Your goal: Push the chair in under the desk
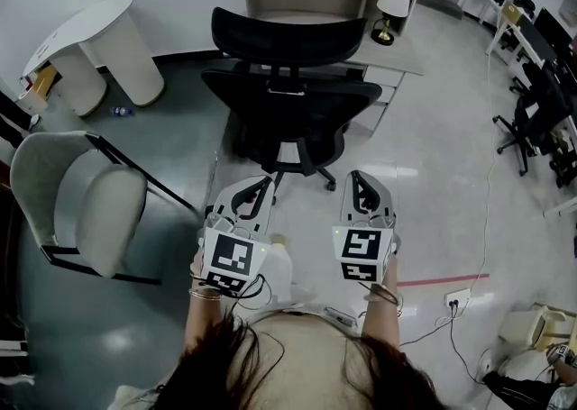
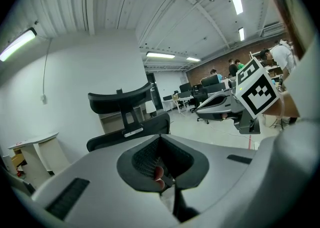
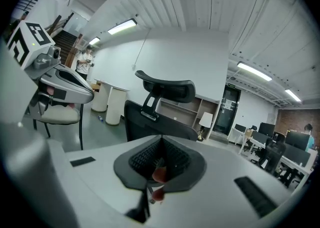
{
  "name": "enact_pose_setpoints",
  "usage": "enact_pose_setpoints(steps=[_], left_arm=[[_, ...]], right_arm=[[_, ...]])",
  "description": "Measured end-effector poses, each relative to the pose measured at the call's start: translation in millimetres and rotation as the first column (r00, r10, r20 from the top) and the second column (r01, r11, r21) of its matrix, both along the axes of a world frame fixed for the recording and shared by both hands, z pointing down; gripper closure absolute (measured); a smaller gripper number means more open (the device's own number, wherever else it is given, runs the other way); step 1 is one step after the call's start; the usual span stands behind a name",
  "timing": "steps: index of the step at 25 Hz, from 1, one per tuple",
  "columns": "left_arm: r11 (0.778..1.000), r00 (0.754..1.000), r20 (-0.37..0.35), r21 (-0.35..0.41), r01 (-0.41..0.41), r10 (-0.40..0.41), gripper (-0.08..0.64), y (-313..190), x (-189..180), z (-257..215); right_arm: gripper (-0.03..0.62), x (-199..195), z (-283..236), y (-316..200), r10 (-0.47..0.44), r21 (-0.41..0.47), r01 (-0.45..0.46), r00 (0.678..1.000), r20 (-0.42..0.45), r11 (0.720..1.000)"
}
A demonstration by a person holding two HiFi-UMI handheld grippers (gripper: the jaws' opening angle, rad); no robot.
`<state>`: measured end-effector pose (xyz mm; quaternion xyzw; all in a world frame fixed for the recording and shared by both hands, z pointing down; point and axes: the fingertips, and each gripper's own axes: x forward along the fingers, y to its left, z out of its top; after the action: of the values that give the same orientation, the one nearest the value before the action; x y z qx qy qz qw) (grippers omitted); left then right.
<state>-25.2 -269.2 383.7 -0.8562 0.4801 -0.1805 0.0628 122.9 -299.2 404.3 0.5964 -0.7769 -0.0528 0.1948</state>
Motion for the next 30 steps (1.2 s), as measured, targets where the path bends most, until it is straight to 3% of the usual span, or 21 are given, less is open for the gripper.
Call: enact_pose_setpoints(steps=[9, 18, 23, 30], left_arm=[[1.000, 0.999, -0.037, 0.014, 0.008, -0.007, 0.548, 31.2, -0.6, -0.4], [1.000, 0.999, -0.021, 0.015, 0.025, -0.024, 0.548, 61.5, -5.5, 9.0], [1.000, 0.998, -0.065, 0.018, 0.020, -0.018, 0.548, 71.7, -6.5, 3.3], [0.998, 0.999, -0.005, 0.052, 0.037, -0.036, 0.548, 78.4, -10.4, 0.5]], right_arm=[[0.568, 1.9, -1.9, 33.2, 0.010, 0.023, -0.010, 1.000, 0.026, 1.000], [0.568, 1.4, 4.9, 62.0, 0.014, 0.028, -0.015, 0.999, 0.037, 0.999], [0.568, -2.4, 5.1, 71.0, 0.003, 0.028, -0.004, 0.999, 0.032, 1.000], [0.569, -1.6, 9.8, 73.5, 0.012, 0.020, -0.013, 0.999, 0.042, 1.000]])
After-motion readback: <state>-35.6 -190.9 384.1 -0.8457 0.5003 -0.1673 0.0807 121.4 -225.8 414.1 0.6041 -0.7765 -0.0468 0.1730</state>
